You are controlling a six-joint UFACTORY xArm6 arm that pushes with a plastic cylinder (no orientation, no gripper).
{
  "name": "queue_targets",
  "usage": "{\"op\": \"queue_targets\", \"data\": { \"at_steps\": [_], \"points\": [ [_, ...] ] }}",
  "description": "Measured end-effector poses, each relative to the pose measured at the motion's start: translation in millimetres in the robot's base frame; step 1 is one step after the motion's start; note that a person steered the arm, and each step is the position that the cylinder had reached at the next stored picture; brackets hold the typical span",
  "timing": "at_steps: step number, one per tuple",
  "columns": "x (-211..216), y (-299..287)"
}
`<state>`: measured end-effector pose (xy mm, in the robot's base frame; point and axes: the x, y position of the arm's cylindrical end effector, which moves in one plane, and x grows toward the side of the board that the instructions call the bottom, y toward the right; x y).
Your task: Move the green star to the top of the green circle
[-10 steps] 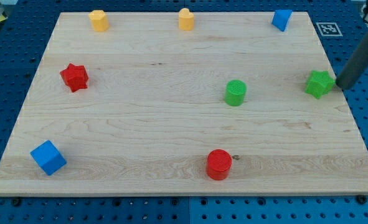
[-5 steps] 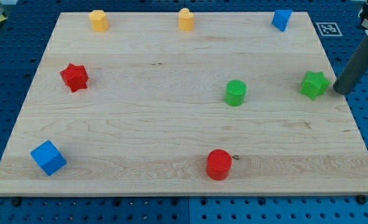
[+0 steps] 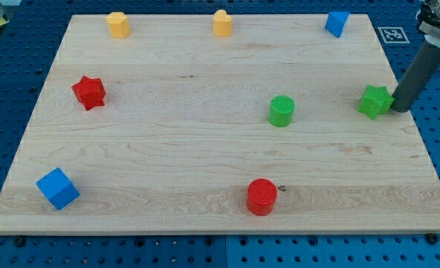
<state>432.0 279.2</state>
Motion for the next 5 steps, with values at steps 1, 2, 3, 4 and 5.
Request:
{"op": "queue_targets", "data": {
  "at_steps": [1, 2, 3, 4, 5],
  "points": [
    [-1.1, -9.9],
    [-1.2, -17.0],
    [1.8, -25.7],
    [1.8, -42.6],
    [1.8, -60.2]
  ]
}}
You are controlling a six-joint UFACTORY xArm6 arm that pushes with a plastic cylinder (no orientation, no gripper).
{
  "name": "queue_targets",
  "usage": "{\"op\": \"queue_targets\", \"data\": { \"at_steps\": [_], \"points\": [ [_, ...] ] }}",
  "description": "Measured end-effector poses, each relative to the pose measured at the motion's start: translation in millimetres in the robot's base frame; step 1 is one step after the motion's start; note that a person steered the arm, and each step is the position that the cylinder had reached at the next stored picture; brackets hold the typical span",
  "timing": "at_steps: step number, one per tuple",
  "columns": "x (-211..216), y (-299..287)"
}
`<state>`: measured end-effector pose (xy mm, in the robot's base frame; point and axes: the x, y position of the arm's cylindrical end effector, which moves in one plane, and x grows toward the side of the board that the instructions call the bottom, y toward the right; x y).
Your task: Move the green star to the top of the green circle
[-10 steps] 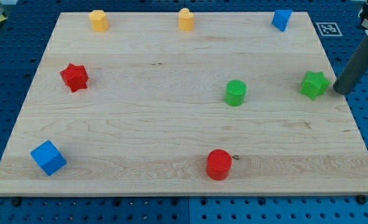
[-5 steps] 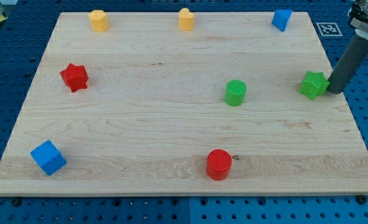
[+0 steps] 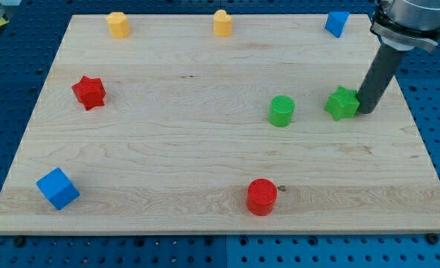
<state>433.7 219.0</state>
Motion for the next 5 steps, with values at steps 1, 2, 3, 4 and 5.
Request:
{"op": "queue_targets", "data": {
  "at_steps": [1, 2, 3, 4, 5],
  "points": [
    [0.0, -3.9],
    [11.9, 5.9],
    [15.4, 5.0],
    [12.0, -27.1],
    [8.6, -45.9]
  ]
}}
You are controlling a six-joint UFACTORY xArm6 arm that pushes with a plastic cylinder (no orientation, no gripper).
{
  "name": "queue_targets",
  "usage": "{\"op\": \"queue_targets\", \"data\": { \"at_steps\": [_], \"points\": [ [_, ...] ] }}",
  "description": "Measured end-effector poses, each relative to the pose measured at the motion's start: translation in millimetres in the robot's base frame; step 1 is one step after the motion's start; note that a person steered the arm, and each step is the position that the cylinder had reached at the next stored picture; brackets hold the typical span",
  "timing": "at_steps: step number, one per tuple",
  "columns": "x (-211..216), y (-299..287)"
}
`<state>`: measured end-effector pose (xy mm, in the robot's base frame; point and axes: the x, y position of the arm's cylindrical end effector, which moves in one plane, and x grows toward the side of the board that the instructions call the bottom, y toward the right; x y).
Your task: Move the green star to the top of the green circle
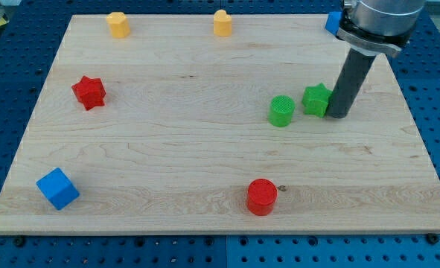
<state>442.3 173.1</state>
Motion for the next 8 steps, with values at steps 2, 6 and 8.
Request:
{"op": "queue_targets", "data": {
  "at_steps": [2, 6, 8],
  "points": [
    [-15.6, -1.6],
    [-48.9, -23.5],
    [-75.9, -54.2]
  ]
}}
